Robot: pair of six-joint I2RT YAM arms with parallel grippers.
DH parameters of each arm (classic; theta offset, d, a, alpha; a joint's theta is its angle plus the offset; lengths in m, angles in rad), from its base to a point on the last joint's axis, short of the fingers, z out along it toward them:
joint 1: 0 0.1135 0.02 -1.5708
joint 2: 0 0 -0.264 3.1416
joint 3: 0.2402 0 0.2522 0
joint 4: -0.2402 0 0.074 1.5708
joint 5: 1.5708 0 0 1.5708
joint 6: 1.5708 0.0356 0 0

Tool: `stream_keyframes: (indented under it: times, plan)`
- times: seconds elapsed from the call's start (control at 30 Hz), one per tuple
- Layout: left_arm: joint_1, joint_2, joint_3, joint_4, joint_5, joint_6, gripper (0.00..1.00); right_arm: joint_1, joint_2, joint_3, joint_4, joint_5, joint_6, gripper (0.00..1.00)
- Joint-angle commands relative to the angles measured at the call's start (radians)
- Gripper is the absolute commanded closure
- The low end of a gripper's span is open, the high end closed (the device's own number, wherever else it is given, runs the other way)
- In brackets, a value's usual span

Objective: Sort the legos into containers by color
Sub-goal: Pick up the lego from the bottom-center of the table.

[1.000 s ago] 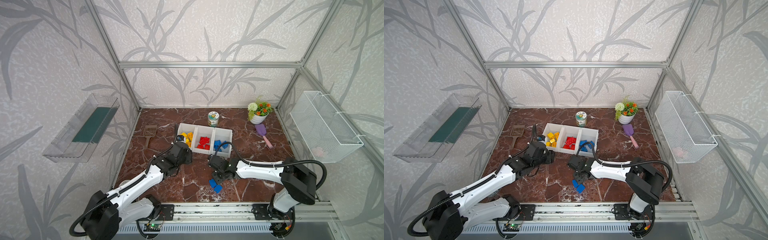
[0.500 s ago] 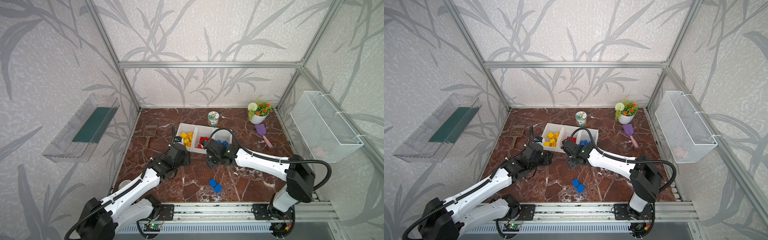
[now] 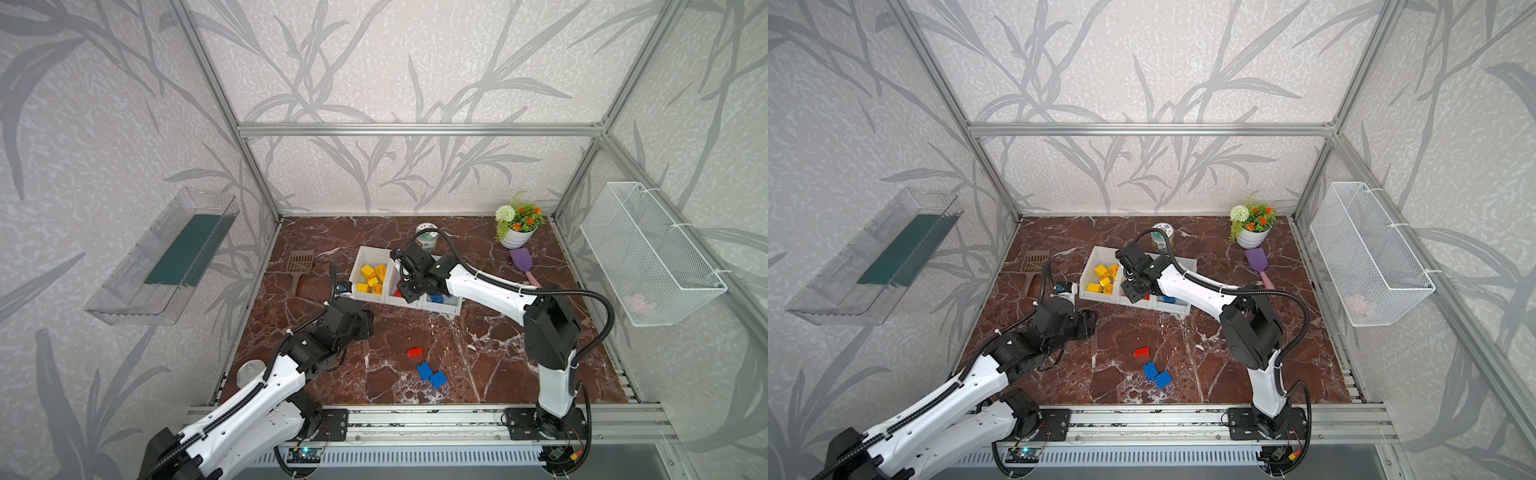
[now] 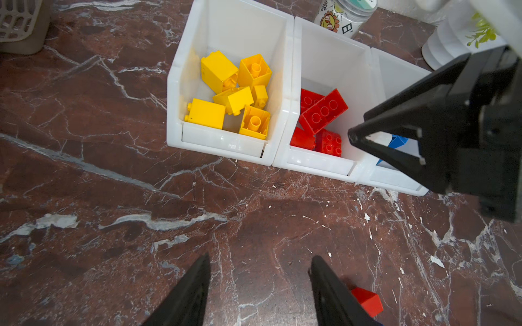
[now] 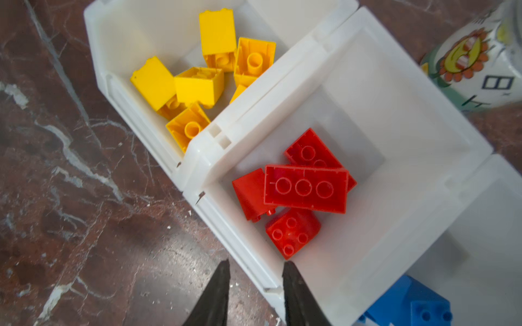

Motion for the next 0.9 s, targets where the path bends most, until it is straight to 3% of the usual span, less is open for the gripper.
stream_keyframes:
  times: [0.0,0.23,0.5,0.87]
  plan:
    - [0.005,0.000,-0.018,-0.011,-0.032,-0.018,0.40,0.025,-0.124,-0.118,-0.007,-0.038,0.017,0.63]
    - [0.005,0.033,-0.019,0.005,-0.028,-0.016,0.40,0.122,-0.297,-0.360,-0.015,-0.061,0.085,0.45]
    - [0.005,0.035,-0.031,0.010,-0.022,-0.021,0.40,0.265,-0.257,-0.416,-0.029,0.016,0.315,0.26]
    - [0.005,0.028,-0.039,0.004,-0.013,-0.022,0.40,0.285,-0.123,-0.373,-0.054,0.054,0.452,0.24]
